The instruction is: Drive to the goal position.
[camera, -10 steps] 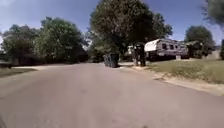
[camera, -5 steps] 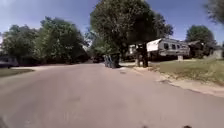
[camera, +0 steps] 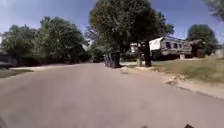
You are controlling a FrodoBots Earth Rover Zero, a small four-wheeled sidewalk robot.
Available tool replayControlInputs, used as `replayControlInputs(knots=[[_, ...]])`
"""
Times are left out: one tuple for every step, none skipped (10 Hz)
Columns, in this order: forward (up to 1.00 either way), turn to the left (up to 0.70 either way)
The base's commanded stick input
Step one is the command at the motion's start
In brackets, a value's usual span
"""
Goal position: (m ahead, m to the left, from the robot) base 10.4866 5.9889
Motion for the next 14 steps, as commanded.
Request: replayControlInputs(knots=[[0.7, 0.0], [0.7, 0.0], [0.7, 0.0], [0.7, 0.0], [0.7, 0.0], [0.7, 0.0], [0.7, 0.0], [0.7, 0.0], [0.7, 0.0], [0.7, 0.0], [0.7, 0.0], [0.7, 0.0], [0.7, 0.0], [0.7, 0.0]])
